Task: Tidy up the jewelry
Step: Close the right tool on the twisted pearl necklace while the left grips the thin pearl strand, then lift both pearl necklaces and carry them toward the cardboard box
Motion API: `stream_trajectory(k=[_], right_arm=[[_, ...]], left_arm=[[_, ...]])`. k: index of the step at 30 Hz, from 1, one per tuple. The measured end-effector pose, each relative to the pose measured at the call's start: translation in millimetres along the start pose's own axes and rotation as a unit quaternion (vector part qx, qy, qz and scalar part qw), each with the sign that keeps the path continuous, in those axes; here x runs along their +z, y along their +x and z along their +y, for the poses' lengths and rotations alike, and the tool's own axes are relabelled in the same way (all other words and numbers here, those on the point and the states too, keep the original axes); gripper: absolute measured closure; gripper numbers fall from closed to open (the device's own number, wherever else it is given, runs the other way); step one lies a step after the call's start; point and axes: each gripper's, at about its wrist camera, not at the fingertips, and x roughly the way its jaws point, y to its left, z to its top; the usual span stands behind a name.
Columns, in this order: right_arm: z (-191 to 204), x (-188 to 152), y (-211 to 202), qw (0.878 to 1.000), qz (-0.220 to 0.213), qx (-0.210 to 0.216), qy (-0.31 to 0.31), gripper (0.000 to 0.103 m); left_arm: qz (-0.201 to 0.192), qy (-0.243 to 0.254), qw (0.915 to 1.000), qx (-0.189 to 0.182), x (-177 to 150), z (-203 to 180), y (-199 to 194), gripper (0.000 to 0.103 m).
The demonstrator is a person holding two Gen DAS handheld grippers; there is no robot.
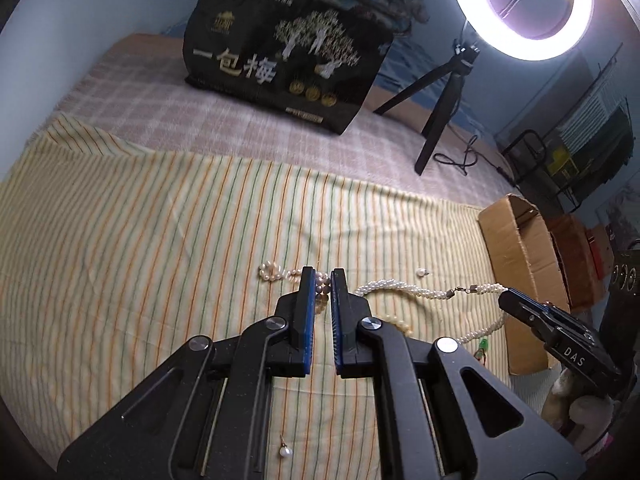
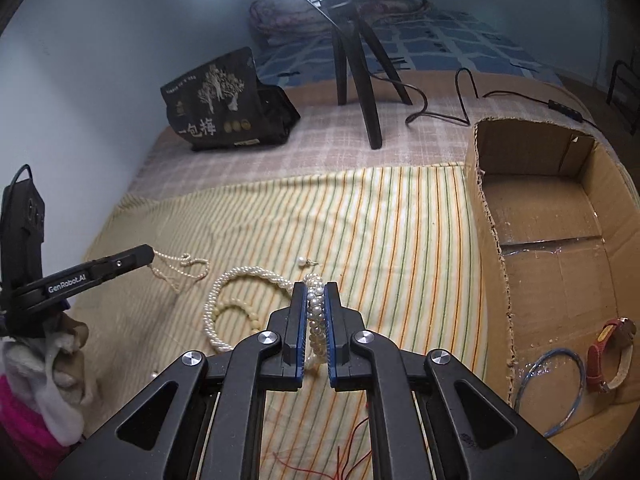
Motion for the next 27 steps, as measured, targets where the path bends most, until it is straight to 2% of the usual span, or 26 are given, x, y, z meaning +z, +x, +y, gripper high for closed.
stream_trajectory(k=[16,27], right_arm=[[41.3,13.8,-74.1,0.997,-0.073,0.012,-0.034,0.097],[54.3,10.2,-130.7,0.992,-0.115,-0.008,-0.047,0.097]], left_arm=[[-0.051,0.027,0.9976,-0.039,-0.5,-36.0,-67.5,0.098],[-0.070,0.048,0.9940,-0.069,-12.1,-70.1,-110.8,0.098]])
